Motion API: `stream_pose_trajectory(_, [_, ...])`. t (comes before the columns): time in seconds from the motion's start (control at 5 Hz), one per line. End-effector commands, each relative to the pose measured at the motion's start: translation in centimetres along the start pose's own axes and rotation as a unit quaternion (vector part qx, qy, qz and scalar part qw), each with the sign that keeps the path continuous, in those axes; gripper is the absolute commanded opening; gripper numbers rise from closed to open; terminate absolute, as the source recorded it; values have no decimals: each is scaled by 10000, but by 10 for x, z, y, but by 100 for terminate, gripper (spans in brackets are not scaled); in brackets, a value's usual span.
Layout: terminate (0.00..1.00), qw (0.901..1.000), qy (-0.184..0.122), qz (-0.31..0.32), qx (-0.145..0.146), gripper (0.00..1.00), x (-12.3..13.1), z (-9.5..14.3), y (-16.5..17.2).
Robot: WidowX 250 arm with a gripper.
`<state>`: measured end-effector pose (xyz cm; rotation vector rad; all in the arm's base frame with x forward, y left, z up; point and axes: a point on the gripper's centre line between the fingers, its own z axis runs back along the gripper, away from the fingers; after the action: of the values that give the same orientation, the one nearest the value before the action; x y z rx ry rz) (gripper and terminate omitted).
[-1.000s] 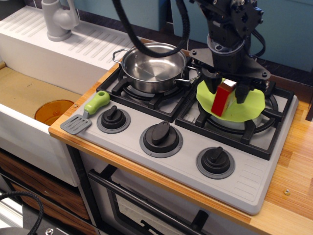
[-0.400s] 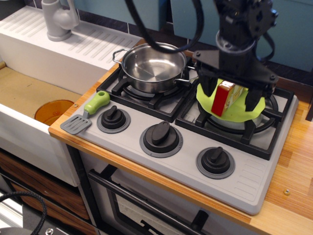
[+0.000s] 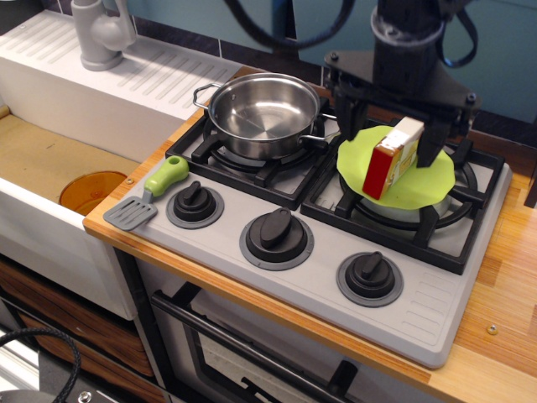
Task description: Put crackerbox on plate and spatula in pot or pan on stove
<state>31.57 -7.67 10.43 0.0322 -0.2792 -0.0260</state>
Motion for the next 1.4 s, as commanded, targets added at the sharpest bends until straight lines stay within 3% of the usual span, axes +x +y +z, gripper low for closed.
stream_pose_trajectory(0.0, [0, 9997, -154, -170, 71, 100, 10, 42, 0])
stream_pose_trajectory(0.6, [0, 9997, -154, -170, 71, 100, 10, 42, 0])
stream_pose_trajectory(0.8, [0, 9987, -241, -168, 415, 100, 3, 42, 37])
stream_pose_trajectory(1.2, [0, 9983, -283, -122, 504, 100, -15, 34, 88])
